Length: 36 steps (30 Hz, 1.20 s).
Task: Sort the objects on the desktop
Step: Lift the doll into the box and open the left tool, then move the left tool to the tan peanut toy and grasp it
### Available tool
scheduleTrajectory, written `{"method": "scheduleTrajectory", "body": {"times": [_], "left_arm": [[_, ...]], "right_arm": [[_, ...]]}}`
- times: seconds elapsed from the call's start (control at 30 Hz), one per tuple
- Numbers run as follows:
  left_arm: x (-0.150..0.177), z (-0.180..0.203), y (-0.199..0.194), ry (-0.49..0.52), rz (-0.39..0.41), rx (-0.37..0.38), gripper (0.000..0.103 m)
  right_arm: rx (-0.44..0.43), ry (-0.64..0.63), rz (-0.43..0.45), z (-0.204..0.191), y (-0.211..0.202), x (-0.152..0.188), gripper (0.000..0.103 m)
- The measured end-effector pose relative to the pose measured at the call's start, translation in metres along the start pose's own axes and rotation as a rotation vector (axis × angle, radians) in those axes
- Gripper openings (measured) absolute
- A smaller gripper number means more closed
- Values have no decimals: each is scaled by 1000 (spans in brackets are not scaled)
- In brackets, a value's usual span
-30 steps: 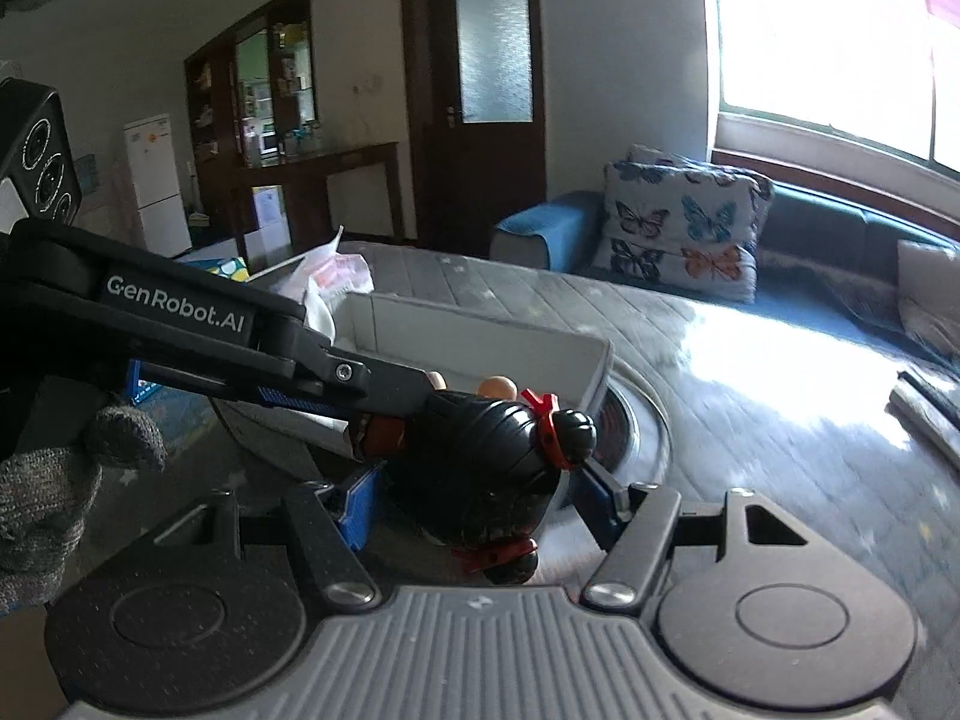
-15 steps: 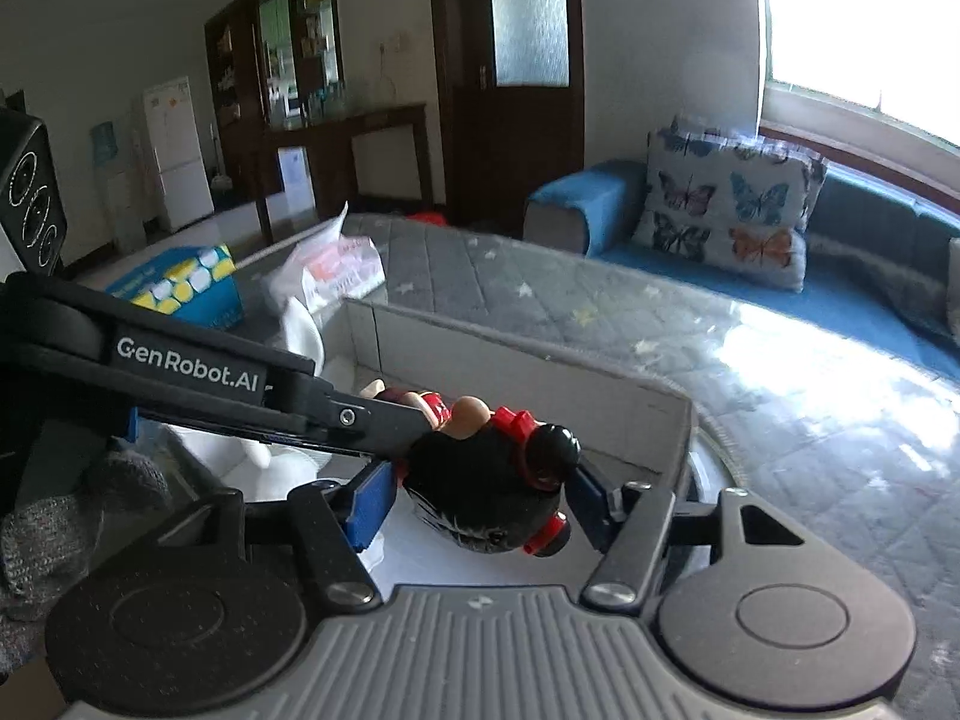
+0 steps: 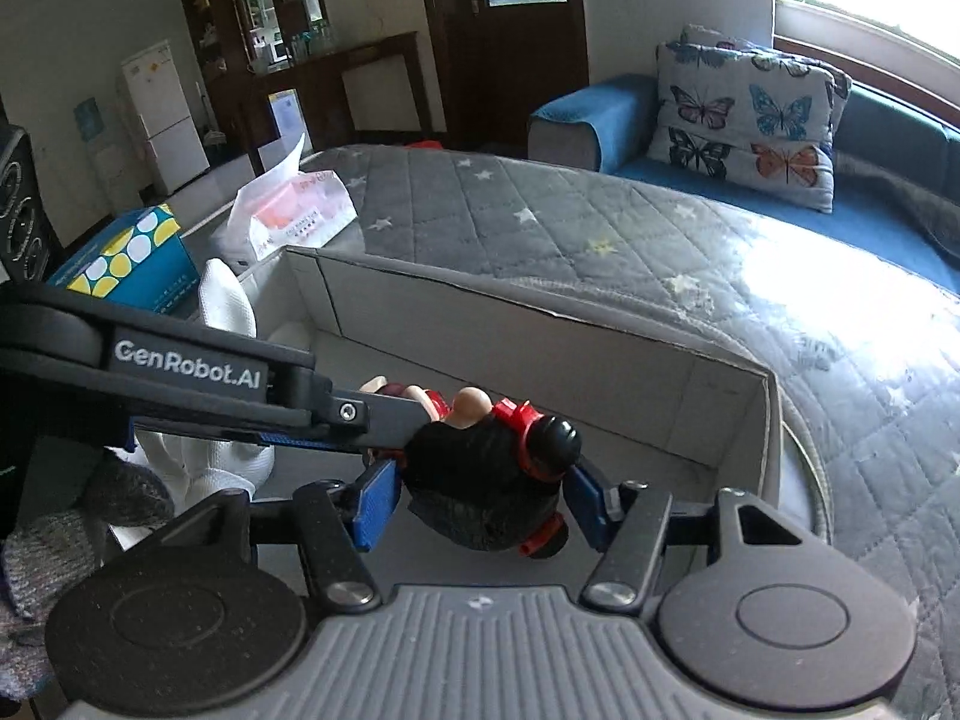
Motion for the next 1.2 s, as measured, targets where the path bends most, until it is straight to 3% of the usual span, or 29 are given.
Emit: {"method": "scheduleTrajectory", "body": {"times": [0.23,0.43,0.7,1.2], "left_arm": [[-1,-3,-7,-13,20,4,34],[4,-2,-18,-7,38,-12,34],[25,14,-43,48,72,-5,34],[104,65,-74,205,67,28,34]], "right_arm": [[20,-8,15,0,-6,2,74],[29,-11,33,-1,-17,8,76],[34,-32,105,-9,-63,20,79],[84,-10,184,-9,-144,101,85]]}}
Point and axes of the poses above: each gripper's, at about its wrist camera, not at the fingertips, and y roughly the way its jaws point, z to its right, x to its underside, the point moved 7 cm from there along y, roughly the way its jaws point, and after that the axes turned 6 degrees about -z, right-handed, at the moved point
